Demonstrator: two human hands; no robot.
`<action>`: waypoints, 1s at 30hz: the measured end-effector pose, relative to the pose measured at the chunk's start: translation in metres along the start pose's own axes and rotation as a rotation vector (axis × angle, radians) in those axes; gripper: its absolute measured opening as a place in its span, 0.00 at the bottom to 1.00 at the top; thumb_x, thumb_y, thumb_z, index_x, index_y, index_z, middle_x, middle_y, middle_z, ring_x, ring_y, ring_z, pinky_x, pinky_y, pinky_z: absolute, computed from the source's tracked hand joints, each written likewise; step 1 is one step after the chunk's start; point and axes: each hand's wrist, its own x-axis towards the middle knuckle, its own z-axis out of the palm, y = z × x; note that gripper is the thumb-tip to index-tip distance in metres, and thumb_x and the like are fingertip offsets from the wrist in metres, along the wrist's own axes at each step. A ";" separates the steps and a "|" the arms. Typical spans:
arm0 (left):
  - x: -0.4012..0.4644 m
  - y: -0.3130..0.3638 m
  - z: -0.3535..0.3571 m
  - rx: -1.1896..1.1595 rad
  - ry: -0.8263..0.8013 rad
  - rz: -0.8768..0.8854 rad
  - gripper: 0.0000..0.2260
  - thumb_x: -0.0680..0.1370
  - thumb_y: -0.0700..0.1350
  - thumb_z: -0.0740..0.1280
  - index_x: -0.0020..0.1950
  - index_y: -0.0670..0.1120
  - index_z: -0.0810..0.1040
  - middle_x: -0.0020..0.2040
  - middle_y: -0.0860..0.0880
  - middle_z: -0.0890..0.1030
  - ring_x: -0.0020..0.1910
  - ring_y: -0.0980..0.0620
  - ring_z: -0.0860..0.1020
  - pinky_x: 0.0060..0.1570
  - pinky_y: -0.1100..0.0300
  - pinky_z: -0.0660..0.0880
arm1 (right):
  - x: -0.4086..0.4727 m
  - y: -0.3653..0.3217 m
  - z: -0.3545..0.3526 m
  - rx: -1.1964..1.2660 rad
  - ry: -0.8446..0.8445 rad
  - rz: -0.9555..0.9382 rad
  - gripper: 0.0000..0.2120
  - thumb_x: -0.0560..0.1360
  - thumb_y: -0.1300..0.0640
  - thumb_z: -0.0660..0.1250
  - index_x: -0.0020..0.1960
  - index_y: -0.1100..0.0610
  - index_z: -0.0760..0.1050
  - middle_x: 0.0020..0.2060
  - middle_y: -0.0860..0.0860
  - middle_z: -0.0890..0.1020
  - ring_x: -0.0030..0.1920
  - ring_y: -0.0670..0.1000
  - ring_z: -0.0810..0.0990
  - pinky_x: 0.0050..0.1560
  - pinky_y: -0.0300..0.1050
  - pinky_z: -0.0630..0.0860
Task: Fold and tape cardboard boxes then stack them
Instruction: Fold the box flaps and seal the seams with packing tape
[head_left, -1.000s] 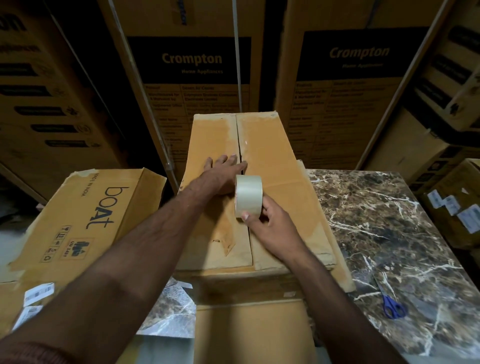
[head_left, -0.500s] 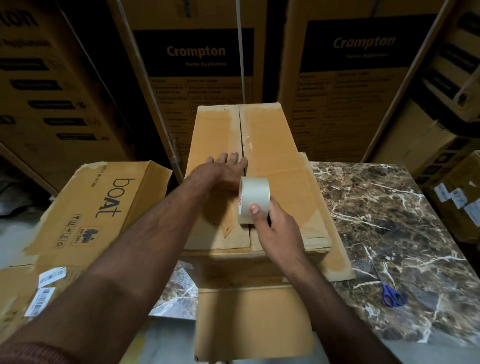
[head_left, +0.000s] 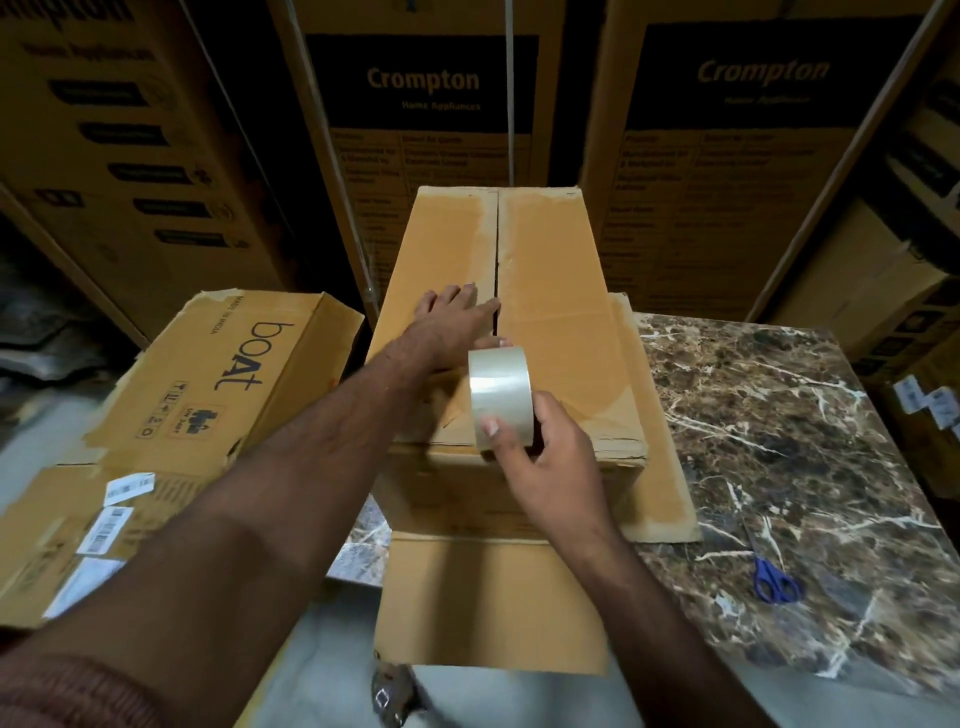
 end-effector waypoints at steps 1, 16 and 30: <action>-0.004 0.001 0.001 -0.016 -0.038 -0.008 0.37 0.79 0.68 0.58 0.82 0.54 0.50 0.82 0.42 0.47 0.80 0.40 0.46 0.77 0.40 0.45 | -0.001 0.004 -0.001 -0.014 -0.018 0.000 0.24 0.74 0.34 0.60 0.58 0.51 0.76 0.48 0.48 0.81 0.49 0.48 0.80 0.44 0.49 0.79; -0.037 0.004 0.004 0.063 -0.215 -0.042 0.41 0.76 0.60 0.69 0.81 0.57 0.48 0.82 0.43 0.44 0.80 0.37 0.45 0.77 0.38 0.48 | -0.012 -0.019 0.007 -0.098 0.093 0.102 0.13 0.84 0.47 0.59 0.44 0.53 0.71 0.35 0.43 0.74 0.35 0.41 0.71 0.30 0.35 0.62; -0.081 0.020 0.020 -0.147 -0.013 0.022 0.27 0.80 0.66 0.58 0.75 0.53 0.63 0.80 0.42 0.57 0.79 0.36 0.53 0.73 0.32 0.49 | -0.067 -0.044 0.011 0.011 0.172 0.174 0.10 0.82 0.48 0.64 0.48 0.52 0.76 0.39 0.48 0.81 0.35 0.38 0.78 0.33 0.31 0.72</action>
